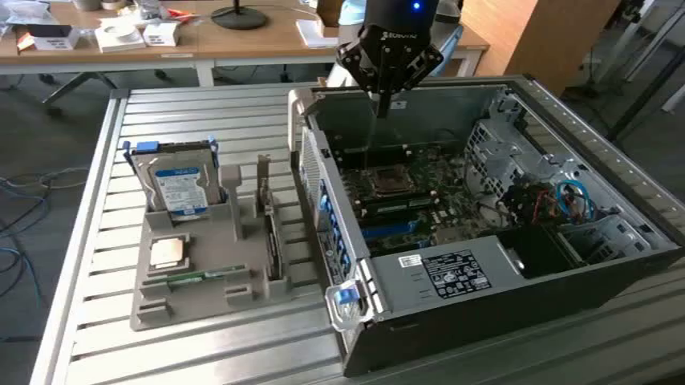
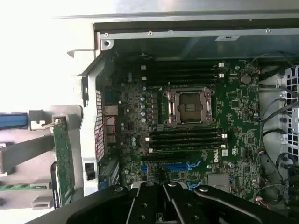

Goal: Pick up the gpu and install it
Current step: 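Reach for the gpu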

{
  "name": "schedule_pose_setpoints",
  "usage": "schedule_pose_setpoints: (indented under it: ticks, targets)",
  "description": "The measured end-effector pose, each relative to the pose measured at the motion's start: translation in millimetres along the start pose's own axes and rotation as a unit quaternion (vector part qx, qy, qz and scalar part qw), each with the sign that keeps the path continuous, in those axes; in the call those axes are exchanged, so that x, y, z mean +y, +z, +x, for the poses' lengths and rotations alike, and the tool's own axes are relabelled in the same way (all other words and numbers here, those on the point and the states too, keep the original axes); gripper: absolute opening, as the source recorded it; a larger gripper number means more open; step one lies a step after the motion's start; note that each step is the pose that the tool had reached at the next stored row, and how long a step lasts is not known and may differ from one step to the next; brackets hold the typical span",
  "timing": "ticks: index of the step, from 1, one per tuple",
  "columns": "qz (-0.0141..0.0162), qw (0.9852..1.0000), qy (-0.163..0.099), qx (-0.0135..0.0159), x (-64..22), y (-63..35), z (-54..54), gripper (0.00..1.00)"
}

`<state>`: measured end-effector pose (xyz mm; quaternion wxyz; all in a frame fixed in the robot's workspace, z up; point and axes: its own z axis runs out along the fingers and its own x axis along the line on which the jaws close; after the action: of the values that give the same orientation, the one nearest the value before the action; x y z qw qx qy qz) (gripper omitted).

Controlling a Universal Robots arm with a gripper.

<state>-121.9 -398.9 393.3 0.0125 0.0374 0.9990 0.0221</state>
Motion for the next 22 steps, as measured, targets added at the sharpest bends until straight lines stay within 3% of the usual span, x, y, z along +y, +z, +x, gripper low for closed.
schedule_pose_setpoints:
  ticks: [11,22]
  targets:
    - [0.0,1.0,0.0,-0.0001,0.0,0.1,0.8,0.11]
    - [0.0,1.0,0.0,0.0,-0.9,-0.3,12.6,0.11]
